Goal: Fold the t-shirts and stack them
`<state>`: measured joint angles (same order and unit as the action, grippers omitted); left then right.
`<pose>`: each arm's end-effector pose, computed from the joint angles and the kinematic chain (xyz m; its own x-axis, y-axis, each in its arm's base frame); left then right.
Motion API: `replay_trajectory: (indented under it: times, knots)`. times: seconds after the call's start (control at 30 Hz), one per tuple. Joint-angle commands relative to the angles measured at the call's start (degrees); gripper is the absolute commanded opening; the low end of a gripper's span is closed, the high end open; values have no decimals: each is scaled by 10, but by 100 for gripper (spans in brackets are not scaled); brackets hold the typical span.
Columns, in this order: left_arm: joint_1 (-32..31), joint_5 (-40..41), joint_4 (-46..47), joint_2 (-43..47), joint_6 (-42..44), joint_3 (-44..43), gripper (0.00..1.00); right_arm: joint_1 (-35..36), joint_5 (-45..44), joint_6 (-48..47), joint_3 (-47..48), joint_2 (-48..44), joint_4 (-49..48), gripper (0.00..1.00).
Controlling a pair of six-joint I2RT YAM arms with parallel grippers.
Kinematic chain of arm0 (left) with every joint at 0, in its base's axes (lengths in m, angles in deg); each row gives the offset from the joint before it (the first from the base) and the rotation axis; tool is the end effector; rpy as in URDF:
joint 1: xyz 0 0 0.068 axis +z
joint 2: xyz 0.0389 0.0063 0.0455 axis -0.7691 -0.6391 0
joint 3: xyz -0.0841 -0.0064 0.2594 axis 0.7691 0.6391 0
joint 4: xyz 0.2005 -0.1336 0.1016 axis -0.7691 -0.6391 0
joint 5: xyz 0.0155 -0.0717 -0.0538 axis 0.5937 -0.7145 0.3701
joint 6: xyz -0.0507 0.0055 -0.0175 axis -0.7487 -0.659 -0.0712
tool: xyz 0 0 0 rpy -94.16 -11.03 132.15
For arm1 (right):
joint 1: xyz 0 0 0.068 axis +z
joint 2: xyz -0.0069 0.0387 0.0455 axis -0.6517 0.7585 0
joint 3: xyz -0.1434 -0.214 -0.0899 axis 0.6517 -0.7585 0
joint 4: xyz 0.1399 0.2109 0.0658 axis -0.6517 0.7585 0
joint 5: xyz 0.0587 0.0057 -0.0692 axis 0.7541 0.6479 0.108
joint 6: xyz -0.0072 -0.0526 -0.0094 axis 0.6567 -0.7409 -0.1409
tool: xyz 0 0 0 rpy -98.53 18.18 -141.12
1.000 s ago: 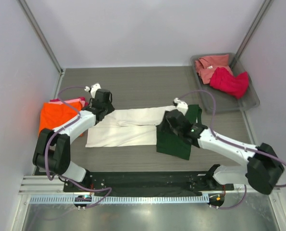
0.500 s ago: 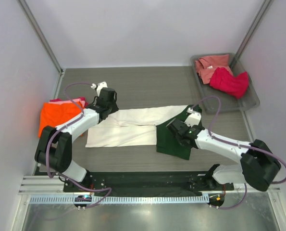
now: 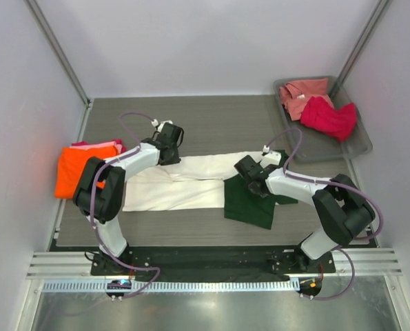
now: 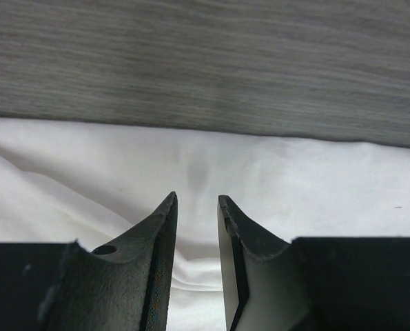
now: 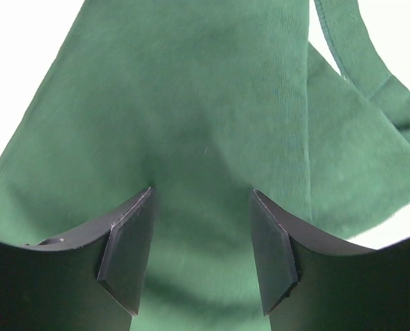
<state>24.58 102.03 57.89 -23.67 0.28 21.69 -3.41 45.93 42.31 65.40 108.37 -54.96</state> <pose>0.3422 -0.1534 0.1884 -0.7744 -0.2002 -0.6002 -0.1712 0.9795 -0.1059 0.2260 0.1455 0.1619 -0.7201 0.2797 -0.6350 0.4145 0.9073 -0.0704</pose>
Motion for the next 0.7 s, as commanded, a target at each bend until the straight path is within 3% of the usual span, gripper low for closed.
replay_trajectory:
  times: [0.0, 0.1, 0.27, 0.37, 0.53, 0.6, 0.67]
  knots:
    - [0, 8, -33, -4, 4, -18, 31, -30, 33, -39, 17, 26, -51, 61]
    - [3, 17, -44, -20, -2, -26, 32, -55, 50, -66, 43, 71, -62, 61]
    - [20, 0, -57, -42, -10, -31, 32, -105, 102, -113, 190, 197, -61, 61]
    - [23, -33, -66, -61, -26, -33, 31, -110, 108, -151, 341, 302, -32, 62]
    - [23, -73, -53, -59, -45, -9, 32, -111, 168, -209, 732, 481, 71, 68]
    - [23, -89, -52, -59, -51, 0, 32, -112, 186, -230, 842, 540, 108, 69]
    - [20, -112, -48, -52, -58, 21, 31, -115, 216, -240, 865, 552, 110, 73]
